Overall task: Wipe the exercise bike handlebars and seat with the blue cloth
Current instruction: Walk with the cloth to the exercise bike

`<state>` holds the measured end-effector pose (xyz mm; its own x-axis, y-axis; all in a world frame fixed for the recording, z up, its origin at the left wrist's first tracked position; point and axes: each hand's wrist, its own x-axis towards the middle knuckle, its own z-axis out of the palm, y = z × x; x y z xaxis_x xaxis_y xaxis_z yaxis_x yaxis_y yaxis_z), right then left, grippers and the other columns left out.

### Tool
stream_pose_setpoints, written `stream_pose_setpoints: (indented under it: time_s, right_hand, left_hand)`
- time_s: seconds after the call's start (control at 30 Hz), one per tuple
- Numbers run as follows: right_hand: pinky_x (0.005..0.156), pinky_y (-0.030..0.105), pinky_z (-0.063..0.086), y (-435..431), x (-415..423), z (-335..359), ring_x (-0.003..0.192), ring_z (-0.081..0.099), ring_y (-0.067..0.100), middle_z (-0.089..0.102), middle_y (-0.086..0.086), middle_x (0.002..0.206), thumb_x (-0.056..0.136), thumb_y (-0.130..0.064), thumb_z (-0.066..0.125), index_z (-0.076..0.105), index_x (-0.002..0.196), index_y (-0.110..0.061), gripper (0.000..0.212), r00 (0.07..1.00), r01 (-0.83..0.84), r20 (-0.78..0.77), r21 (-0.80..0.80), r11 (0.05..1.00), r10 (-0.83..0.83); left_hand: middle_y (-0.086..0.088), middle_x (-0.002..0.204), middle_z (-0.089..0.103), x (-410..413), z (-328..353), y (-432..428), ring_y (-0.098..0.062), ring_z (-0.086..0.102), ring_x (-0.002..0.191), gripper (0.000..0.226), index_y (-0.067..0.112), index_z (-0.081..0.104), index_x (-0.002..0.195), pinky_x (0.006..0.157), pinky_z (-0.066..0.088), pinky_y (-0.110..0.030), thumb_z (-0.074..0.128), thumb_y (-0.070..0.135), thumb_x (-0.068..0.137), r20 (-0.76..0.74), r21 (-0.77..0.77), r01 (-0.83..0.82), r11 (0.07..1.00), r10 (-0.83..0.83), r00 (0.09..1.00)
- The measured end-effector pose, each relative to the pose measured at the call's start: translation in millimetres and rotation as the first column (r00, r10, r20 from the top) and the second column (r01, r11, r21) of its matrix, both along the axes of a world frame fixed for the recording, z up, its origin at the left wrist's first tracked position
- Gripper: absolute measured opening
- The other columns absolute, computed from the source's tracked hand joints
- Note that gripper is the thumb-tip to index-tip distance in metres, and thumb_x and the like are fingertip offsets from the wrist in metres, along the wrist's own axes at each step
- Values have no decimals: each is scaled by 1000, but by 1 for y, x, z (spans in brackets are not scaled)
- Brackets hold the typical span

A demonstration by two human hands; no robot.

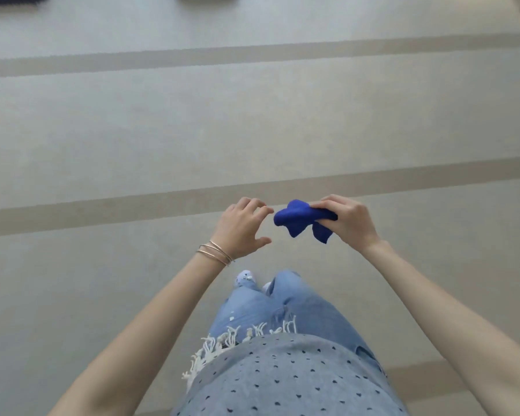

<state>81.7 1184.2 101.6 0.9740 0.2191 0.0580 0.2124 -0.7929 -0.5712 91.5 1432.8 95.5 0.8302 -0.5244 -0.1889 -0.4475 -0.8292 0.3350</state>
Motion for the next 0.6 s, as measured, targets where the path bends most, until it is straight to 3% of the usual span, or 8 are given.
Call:
stream_pose_setpoints:
  time_s: [0.2, 0.6]
  right_hand:
    - [69, 24, 40, -22, 25, 0, 78, 59, 19, 69, 0, 91, 73, -10, 73, 72, 94, -15, 22, 974, 197, -117, 8, 980, -195]
    - [74, 36, 51, -118, 101, 10, 84, 61, 23, 69, 1, 92, 79, -15, 67, 70, 97, -18, 19, 951, 278, -123, -65, 958, -284]
  left_hand:
    - [-2, 130, 50, 43, 0, -30, -24, 44, 120, 62, 20, 46, 129, 93, 43, -36, 68, 44, 76, 3, 7, 141, 990, -141, 990]
    - [-1, 131, 50, 150, 9, -136, -23, 46, 120, 61, 22, 47, 128, 91, 42, -37, 66, 47, 76, 61, 24, 185, 982, -186, 981]
